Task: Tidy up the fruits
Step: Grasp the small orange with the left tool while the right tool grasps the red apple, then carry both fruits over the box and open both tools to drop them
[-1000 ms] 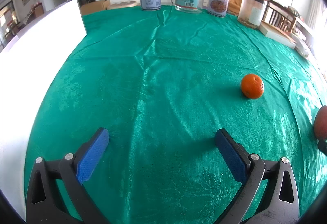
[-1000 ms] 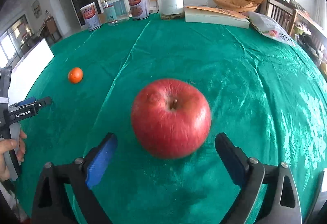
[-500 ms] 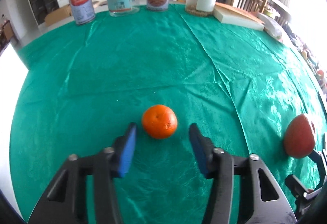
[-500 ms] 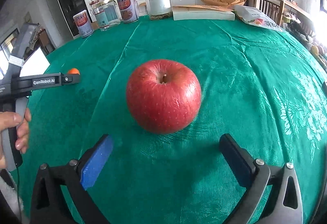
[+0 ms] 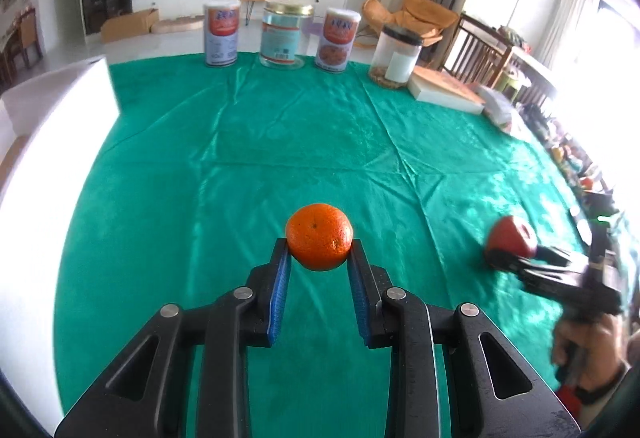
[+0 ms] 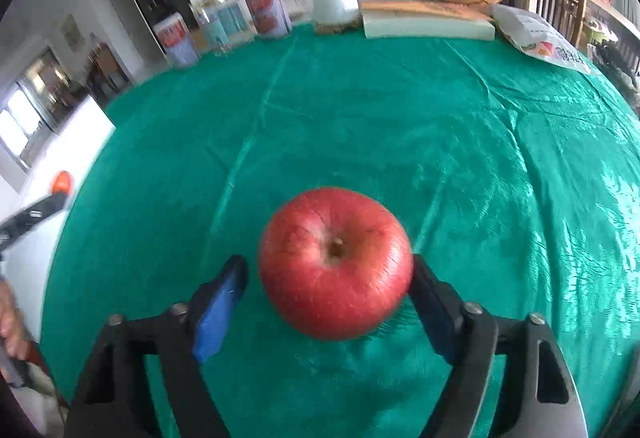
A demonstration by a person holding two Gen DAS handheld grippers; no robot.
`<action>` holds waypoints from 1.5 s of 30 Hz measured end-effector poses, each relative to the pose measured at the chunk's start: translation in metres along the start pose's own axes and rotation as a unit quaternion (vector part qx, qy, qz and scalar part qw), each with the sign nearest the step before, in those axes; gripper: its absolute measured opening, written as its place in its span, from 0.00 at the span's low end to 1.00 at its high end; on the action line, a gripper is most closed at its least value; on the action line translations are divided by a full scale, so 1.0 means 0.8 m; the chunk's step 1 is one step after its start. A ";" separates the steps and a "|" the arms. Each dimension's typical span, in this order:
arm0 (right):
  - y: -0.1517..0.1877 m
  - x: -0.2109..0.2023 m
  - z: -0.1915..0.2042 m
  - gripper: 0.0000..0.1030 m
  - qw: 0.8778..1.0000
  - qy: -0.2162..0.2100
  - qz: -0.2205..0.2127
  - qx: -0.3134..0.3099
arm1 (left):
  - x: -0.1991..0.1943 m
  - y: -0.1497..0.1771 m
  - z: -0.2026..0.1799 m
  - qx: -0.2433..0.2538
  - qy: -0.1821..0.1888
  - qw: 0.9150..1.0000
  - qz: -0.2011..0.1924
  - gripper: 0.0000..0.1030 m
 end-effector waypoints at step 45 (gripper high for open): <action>-0.014 -0.096 0.675 1.00 0.943 -0.169 -0.013 -0.285 | -0.316 0.081 0.379 -0.210 -0.364 0.906 -0.048 0.99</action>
Point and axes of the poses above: each gripper's, at about its wrist camera, not at the fingertips, and x roughly the way its jaws point, z to its left, y to its underside, the point moved 8 cm from there along x, roughly the way its jaws point, and after that the axes turned 8 degrees about x, right-handed, at the moved point
